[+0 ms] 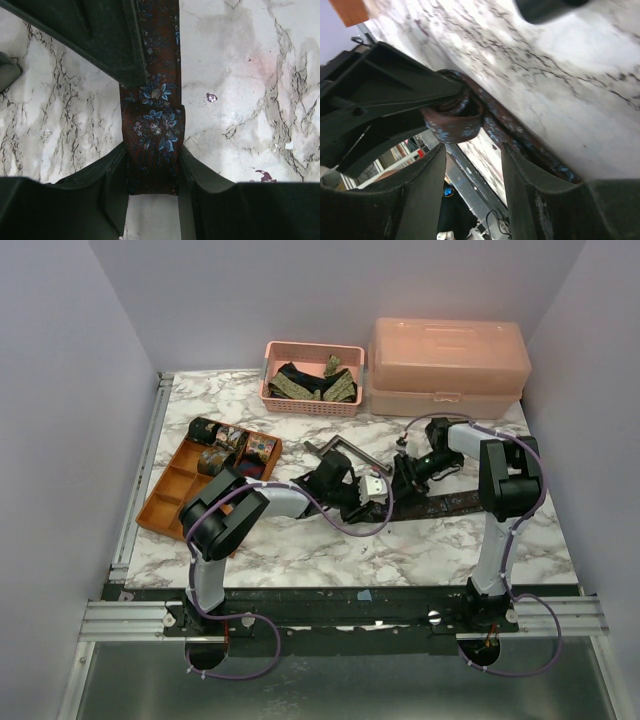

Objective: Roll the ties
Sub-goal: Roll the tie at the center of the board.

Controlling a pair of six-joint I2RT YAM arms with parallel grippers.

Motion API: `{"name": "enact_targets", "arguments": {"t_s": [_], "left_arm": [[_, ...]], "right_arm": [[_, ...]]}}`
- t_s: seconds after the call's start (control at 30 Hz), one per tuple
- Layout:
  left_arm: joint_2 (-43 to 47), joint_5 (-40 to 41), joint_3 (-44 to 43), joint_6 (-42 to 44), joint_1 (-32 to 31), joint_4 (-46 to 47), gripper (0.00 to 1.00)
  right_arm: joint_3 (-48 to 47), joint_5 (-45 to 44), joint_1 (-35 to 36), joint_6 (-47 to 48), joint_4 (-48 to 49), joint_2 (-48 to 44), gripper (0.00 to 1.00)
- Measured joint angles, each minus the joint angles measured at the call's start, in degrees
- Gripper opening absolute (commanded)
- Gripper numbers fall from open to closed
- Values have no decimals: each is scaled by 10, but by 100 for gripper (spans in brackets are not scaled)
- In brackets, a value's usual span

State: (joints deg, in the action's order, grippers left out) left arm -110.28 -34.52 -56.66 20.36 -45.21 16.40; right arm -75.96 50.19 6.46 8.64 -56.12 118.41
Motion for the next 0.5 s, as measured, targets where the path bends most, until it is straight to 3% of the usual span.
{"name": "enact_targets", "arguments": {"t_s": [0.4,0.5], "left_arm": [[-2,11,-15,0,-4,-28,10],[-3,11,-19,-2,-4,-33,10]], "right_arm": [[-8,58,41,9,0,11,47],[-7,59,41,15,-1,25,38]]}}
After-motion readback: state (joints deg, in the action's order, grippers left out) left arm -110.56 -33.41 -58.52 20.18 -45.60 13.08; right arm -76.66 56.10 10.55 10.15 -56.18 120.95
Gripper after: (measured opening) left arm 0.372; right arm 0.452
